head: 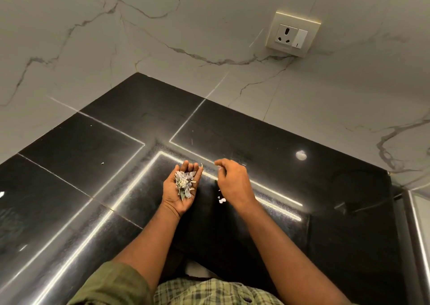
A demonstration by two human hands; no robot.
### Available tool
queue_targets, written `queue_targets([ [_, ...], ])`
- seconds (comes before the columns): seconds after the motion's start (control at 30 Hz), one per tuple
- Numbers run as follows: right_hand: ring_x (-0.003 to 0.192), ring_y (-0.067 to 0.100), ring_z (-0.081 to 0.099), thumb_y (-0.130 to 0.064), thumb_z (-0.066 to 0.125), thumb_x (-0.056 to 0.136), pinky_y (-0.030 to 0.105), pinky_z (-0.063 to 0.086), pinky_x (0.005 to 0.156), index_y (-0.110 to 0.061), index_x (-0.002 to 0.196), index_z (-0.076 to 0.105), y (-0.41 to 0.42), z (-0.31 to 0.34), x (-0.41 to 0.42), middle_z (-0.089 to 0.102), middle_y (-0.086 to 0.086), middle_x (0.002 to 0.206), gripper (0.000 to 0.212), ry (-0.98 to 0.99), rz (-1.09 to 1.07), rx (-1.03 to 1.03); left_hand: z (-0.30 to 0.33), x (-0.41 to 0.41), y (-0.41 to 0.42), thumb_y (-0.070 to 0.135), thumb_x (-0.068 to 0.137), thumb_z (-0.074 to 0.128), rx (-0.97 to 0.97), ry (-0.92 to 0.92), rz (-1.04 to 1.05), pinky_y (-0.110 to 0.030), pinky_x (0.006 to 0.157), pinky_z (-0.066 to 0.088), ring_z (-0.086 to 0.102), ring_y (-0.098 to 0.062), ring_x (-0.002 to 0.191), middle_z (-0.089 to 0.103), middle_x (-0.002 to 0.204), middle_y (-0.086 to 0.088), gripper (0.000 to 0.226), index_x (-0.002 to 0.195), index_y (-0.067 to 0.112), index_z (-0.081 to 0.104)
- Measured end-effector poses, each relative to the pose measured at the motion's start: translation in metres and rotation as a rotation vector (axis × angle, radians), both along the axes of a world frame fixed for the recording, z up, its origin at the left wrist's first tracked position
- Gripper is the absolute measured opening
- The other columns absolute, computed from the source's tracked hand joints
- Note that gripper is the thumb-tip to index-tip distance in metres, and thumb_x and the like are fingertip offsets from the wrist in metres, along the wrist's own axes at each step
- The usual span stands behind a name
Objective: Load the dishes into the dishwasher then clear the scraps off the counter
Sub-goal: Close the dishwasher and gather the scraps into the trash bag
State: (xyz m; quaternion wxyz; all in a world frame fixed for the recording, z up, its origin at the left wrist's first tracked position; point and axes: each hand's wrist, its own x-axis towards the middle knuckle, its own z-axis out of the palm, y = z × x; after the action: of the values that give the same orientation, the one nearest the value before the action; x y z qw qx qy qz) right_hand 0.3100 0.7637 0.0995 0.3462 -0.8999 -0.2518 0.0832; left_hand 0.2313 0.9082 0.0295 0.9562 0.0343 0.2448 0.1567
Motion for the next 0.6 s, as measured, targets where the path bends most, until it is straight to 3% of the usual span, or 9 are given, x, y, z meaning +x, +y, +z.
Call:
queue_targets([
  [0.07, 0.152, 0.025, 0.038, -0.022, 0.046, 0.109, 0.037, 0.033, 0.123, -0.011, 0.152, 0.048, -0.009, -0.018, 0.004, 0.042, 0.011, 0.163, 0.045, 0.084, 0.102, -0.254, 0.002, 0.001, -0.001, 0.027, 0.109, 0.046, -0.012, -0.015, -0.008, -0.049, 0.081, 0.065, 0.078, -0.029, 0.087, 0.072, 0.088, -0.014, 0.046, 0.087, 0.001, 0.077],
  [0.17, 0.162, 0.022, 0.000, -0.028, 0.037, 0.113, 0.038, 0.005, 0.131, -0.013, 0.166, 0.019, -0.017, -0.037, -0.009, 0.001, 0.007, 0.175, 0.059, 0.180, 0.307, -0.421, 0.003, 0.002, 0.000, 0.027, 0.109, 0.047, -0.026, -0.023, -0.013, -0.049, 0.080, 0.065, 0.077, -0.028, 0.087, 0.072, 0.088, -0.013, 0.045, 0.090, 0.001, 0.077],
  [0.2, 0.162, 0.020, 0.000, -0.026, 0.037, 0.113, 0.035, 0.004, 0.131, -0.015, 0.167, 0.019, -0.020, -0.037, -0.012, 0.002, 0.004, 0.176, 0.058, 0.191, 0.349, -0.406, 0.004, 0.003, 0.000, 0.028, 0.109, 0.046, -0.028, -0.021, -0.011, -0.048, 0.081, 0.065, 0.078, -0.028, 0.087, 0.072, 0.088, -0.013, 0.044, 0.091, 0.001, 0.076],
  [0.27, 0.157, 0.018, 0.026, -0.020, 0.045, 0.111, 0.032, 0.022, 0.127, -0.020, 0.159, 0.042, -0.028, -0.026, -0.008, 0.029, 0.000, 0.170, 0.048, 0.226, 0.359, -0.312, 0.007, 0.005, 0.000, 0.028, 0.110, 0.046, -0.027, -0.017, -0.006, -0.048, 0.081, 0.065, 0.078, -0.028, 0.086, 0.072, 0.088, -0.012, 0.042, 0.092, 0.002, 0.075],
  [0.33, 0.135, 0.018, 0.055, -0.014, 0.060, 0.103, 0.029, 0.041, 0.111, -0.023, 0.139, 0.065, -0.039, -0.012, 0.005, 0.062, -0.001, 0.146, 0.038, 0.203, 0.278, -0.282, 0.009, 0.006, 0.000, 0.027, 0.109, 0.047, -0.035, -0.015, -0.004, -0.048, 0.083, 0.065, 0.078, -0.027, 0.085, 0.072, 0.088, -0.012, 0.042, 0.091, 0.002, 0.075],
  [0.37, 0.128, 0.019, 0.061, -0.014, 0.068, 0.097, 0.030, 0.045, 0.106, -0.022, 0.132, 0.069, -0.046, -0.007, 0.013, 0.068, 0.000, 0.136, 0.036, 0.173, 0.226, -0.311, 0.009, 0.006, 0.000, 0.027, 0.109, 0.047, -0.045, -0.019, -0.001, -0.048, 0.083, 0.065, 0.078, -0.027, 0.085, 0.072, 0.088, -0.012, 0.042, 0.091, 0.002, 0.076],
  [0.5, 0.111, 0.025, 0.066, -0.031, 0.092, 0.076, 0.037, 0.054, 0.093, -0.014, 0.117, 0.067, -0.068, 0.002, 0.030, 0.070, 0.004, 0.119, 0.051, 0.257, 0.148, -0.628, 0.011, 0.005, 0.000, 0.027, 0.109, 0.048, -0.063, -0.020, 0.006, -0.048, 0.082, 0.065, 0.078, -0.027, 0.085, 0.072, 0.088, -0.012, 0.044, 0.089, 0.001, 0.077],
  [0.6, 0.103, 0.022, 0.066, -0.031, 0.096, 0.072, 0.036, 0.053, 0.086, -0.017, 0.108, 0.064, -0.054, -0.007, 0.014, 0.069, 0.002, 0.109, 0.050, 0.357, 0.112, -0.568, 0.011, 0.005, 0.000, 0.027, 0.108, 0.048, -0.051, -0.020, 0.002, -0.048, 0.086, 0.064, 0.077, -0.027, 0.086, 0.072, 0.088, -0.012, 0.044, 0.089, 0.001, 0.078],
])
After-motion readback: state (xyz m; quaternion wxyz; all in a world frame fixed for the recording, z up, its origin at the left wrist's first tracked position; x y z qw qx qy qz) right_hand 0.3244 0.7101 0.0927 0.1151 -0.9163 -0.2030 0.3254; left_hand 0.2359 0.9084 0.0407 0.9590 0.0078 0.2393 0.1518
